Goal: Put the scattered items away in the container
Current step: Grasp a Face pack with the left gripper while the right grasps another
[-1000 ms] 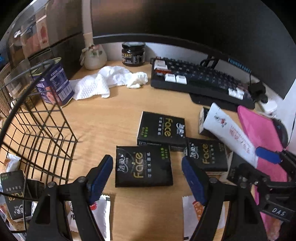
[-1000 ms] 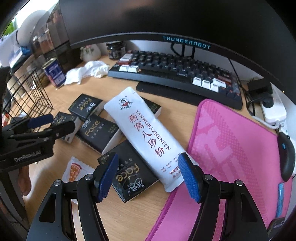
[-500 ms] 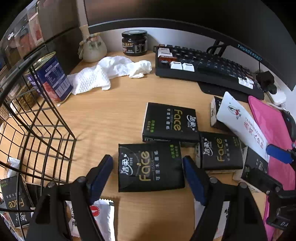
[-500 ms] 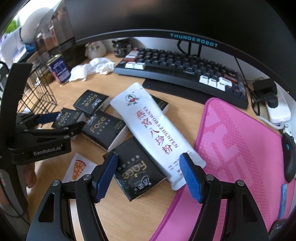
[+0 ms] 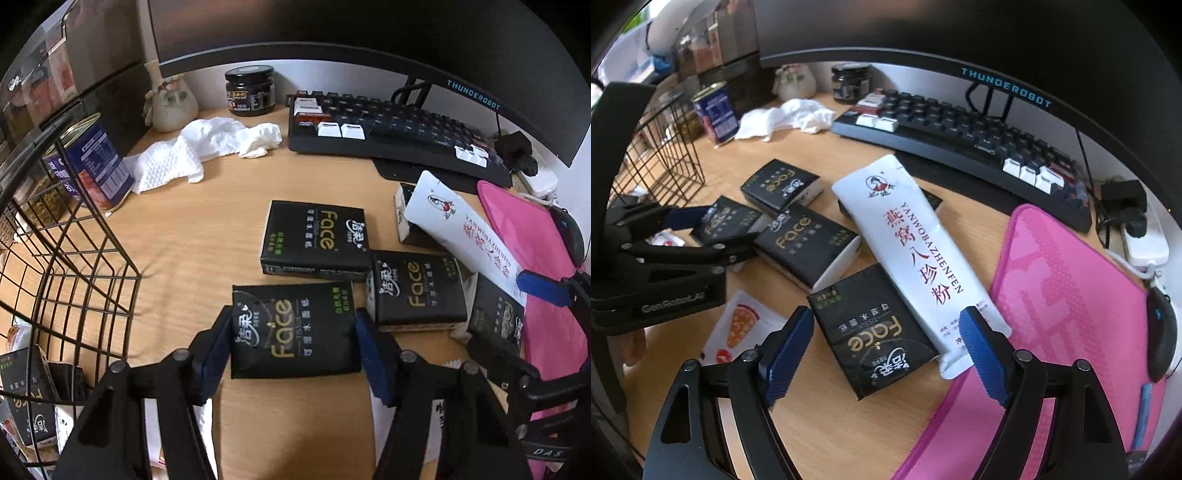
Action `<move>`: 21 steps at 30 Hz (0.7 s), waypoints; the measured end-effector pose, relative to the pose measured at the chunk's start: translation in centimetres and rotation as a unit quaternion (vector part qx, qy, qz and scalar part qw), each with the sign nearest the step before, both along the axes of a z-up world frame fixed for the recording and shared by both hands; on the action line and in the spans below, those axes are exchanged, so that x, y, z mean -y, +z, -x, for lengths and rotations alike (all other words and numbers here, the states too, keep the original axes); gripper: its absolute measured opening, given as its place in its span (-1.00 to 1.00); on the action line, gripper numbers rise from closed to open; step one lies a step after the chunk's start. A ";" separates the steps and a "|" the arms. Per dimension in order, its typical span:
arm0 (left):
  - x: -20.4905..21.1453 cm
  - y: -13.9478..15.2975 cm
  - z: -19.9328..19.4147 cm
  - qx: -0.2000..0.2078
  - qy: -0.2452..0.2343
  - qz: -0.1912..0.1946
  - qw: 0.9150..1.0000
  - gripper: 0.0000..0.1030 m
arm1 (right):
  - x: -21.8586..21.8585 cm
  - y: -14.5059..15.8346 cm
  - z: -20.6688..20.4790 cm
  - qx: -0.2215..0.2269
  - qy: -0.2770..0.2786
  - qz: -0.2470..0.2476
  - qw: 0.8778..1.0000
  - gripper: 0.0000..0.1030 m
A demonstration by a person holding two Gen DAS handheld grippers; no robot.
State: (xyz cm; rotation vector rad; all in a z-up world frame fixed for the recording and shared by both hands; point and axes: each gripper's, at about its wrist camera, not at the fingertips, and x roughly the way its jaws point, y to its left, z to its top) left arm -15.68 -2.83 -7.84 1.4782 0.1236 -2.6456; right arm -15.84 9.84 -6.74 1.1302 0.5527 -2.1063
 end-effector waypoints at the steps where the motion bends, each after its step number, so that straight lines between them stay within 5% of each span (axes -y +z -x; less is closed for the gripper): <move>1: 0.0 0.0 0.0 0.000 0.000 -0.001 1.000 0.33 | 0.0 0.0 0.0 0.002 0.000 0.000 1.000 0.60; 12: 0.0 0.0 -0.2 -0.001 -0.001 0.000 1.000 0.34 | 0.7 -0.5 -1.8 0.118 0.077 0.047 0.989 0.65; 17: 0.0 0.0 -0.3 -0.002 -0.002 0.000 1.000 0.34 | 1.4 -1.0 -2.5 0.046 0.057 -0.012 0.997 0.64; 21: 0.0 0.0 -0.3 -0.002 -0.002 0.000 1.000 0.34 | 1.7 -0.7 -3.1 0.042 0.073 -0.010 0.996 -0.02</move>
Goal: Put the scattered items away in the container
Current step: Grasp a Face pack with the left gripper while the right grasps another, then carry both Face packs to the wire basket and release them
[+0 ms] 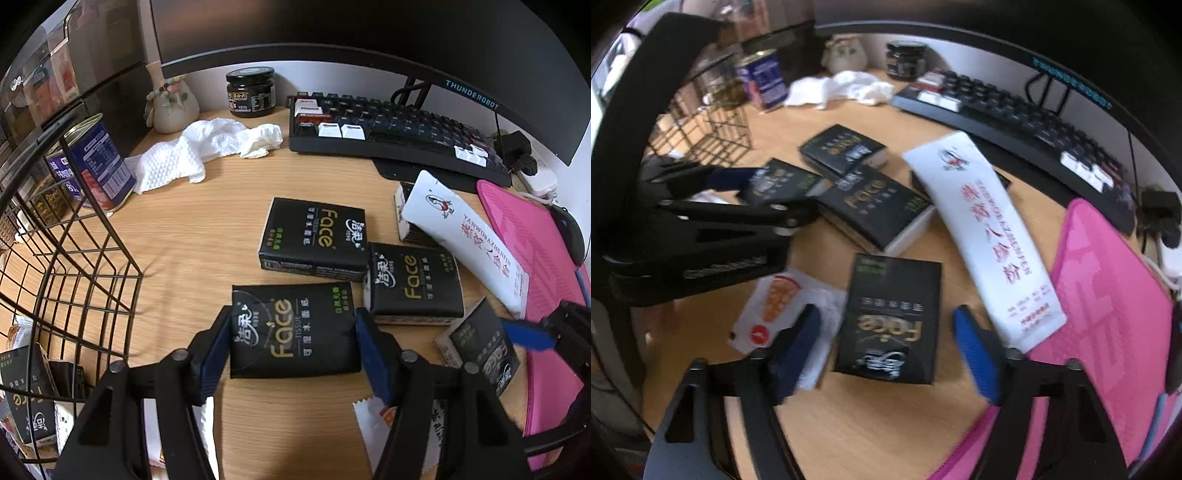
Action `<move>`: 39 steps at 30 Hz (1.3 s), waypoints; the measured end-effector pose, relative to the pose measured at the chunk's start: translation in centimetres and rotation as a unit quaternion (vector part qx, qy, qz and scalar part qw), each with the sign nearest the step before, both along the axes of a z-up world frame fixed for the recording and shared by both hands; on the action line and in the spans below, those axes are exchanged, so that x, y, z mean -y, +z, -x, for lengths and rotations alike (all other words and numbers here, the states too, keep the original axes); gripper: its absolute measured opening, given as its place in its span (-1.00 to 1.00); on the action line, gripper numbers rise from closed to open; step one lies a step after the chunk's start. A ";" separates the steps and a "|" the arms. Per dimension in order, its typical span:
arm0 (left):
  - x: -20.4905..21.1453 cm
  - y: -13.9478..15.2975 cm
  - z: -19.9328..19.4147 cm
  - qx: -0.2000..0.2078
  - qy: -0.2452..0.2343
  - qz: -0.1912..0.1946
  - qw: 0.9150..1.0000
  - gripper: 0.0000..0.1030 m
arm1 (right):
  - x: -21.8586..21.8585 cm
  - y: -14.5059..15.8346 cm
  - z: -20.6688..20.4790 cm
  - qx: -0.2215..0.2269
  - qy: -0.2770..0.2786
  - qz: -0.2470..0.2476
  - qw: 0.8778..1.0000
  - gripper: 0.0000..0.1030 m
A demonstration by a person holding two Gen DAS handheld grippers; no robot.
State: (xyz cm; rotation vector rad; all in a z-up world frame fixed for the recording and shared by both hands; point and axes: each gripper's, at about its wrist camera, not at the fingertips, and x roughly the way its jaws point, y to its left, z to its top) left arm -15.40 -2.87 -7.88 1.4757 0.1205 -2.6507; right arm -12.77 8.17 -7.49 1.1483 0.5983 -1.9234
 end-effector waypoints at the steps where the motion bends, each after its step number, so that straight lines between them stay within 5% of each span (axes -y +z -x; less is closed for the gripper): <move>1: 0.0 0.0 0.0 0.000 0.000 0.000 1.000 0.34 | 0.0 0.0 0.0 -0.008 -0.004 -0.004 1.000 -0.10; 28: -0.7 0.5 -1.6 0.000 -0.004 -0.027 1.000 0.33 | -1.1 1.1 1.0 -0.016 -0.042 0.021 0.999 -0.10; 39: -2.0 5.3 -4.8 -0.039 -0.021 -0.006 0.999 0.32 | -1.5 4.1 0.0 -0.044 -0.055 0.043 0.997 -0.10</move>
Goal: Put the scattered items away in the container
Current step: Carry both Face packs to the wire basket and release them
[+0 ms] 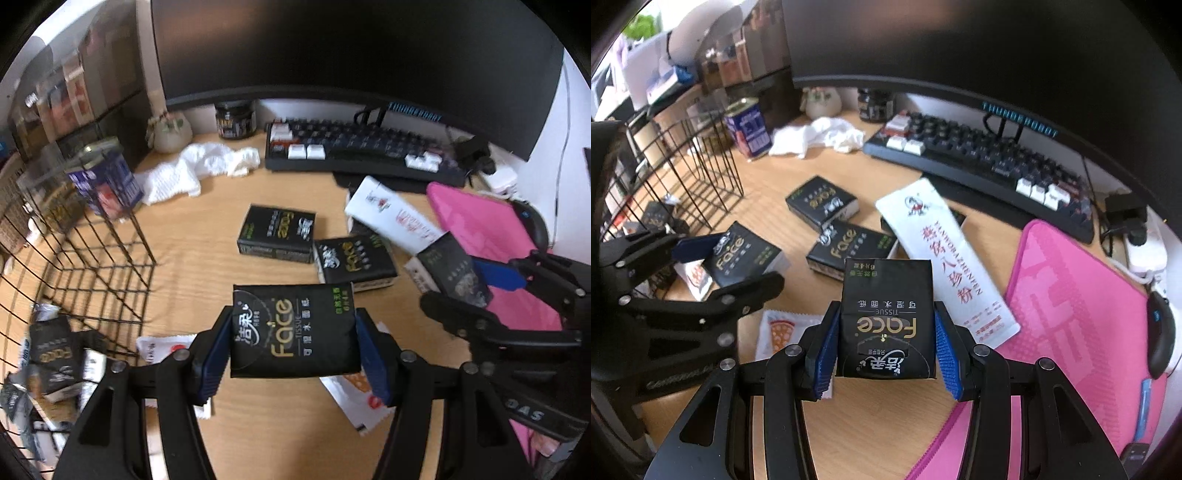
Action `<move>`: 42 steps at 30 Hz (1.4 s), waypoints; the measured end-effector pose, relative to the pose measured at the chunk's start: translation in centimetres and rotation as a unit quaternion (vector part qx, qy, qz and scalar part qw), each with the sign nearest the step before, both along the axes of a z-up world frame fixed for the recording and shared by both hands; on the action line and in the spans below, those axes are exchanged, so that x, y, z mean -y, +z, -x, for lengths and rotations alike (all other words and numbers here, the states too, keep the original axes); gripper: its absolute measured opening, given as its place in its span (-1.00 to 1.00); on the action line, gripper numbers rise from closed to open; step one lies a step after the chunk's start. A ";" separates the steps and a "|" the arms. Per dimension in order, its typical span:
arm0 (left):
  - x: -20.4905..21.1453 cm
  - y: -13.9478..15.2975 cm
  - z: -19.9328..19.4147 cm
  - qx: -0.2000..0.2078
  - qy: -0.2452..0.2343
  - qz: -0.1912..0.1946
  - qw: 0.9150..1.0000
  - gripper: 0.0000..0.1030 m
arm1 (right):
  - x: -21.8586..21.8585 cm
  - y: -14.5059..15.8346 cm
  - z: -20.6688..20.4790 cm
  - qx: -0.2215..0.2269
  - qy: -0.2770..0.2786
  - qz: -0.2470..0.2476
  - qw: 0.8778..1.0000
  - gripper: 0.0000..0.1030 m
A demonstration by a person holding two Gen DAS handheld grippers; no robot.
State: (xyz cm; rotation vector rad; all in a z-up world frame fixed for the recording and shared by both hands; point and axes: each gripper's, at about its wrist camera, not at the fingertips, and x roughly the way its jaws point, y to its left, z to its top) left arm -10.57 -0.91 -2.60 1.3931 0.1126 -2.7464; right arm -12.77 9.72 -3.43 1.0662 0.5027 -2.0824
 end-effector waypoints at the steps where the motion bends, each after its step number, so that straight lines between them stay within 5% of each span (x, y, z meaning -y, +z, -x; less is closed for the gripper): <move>1: 0.1 0.6 -0.3 -0.006 -0.001 0.000 1.000 0.32 | 0.0 0.4 -0.2 -0.002 0.000 0.003 1.000 -0.10; 10: 2.6 7.0 -4.3 -0.058 0.014 0.008 0.998 0.32 | 1.5 6.0 -3.5 -0.037 0.026 0.034 0.998 -0.10; 18: 10.1 11.7 -9.7 -0.096 0.088 0.036 0.991 0.33 | 8.0 11.3 -8.3 -0.047 0.104 0.064 0.991 -0.10; 28: 19.4 11.0 -13.4 -0.085 0.180 0.037 0.979 0.33 | 18.5 11.3 -15.0 -0.028 0.200 0.045 0.978 -0.10; 42: 20.5 10.6 -13.5 -0.087 0.190 0.032 0.977 0.55 | 19.6 10.6 -15.0 -0.023 0.194 0.043 0.980 -0.08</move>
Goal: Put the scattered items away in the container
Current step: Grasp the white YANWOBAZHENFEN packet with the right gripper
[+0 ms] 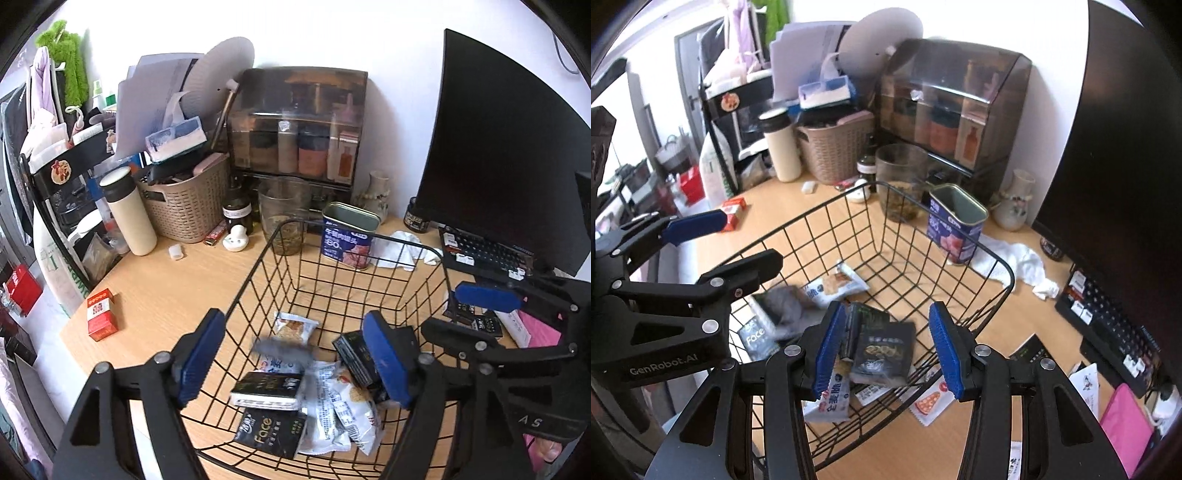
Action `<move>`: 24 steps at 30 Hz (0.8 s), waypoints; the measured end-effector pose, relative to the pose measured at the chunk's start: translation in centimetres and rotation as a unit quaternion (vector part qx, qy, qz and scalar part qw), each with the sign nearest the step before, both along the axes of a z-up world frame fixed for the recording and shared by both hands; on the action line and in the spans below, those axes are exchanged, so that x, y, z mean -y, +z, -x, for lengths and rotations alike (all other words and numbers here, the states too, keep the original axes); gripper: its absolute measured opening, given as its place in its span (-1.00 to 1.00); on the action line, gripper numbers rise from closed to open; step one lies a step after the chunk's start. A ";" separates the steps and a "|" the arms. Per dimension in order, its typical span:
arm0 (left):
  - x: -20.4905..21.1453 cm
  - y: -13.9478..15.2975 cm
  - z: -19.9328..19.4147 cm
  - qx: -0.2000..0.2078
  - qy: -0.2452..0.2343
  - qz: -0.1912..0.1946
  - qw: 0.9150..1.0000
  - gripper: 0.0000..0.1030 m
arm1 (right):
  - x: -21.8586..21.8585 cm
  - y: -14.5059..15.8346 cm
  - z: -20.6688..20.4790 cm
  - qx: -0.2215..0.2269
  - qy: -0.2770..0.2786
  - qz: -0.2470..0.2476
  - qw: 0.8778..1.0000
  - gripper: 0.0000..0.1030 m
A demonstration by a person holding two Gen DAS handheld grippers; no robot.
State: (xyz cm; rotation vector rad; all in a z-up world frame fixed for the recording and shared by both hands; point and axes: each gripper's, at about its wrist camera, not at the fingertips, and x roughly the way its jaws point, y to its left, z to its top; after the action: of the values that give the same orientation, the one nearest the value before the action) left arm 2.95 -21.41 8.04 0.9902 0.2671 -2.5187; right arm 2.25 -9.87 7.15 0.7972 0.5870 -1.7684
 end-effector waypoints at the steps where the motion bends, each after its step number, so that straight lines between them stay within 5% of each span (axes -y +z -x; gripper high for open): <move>1: -0.1 0.0 0.1 0.001 -0.003 -0.002 1.000 0.55 | -0.1 0.0 0.2 0.003 -0.001 0.001 1.000 -0.08; 8: -2.4 -0.3 1.1 0.005 -0.032 -0.011 0.999 0.55 | -2.5 0.0 1.5 0.000 -0.018 0.000 1.000 -0.08; 15: -8.0 -0.5 3.2 0.015 -0.095 -0.009 0.995 0.55 | -8.5 -0.2 6.0 -0.006 -0.092 0.000 0.996 0.03; 24: -16.5 -2.9 7.6 0.050 -0.175 -0.002 0.983 0.55 | -16.7 -4.0 12.4 0.029 -0.178 -0.025 0.983 0.08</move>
State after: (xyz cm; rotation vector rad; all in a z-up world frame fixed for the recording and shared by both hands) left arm -4.68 -4.95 5.10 1.2571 0.0722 -2.7660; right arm -10.12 6.82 3.19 1.0337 0.4715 -2.0526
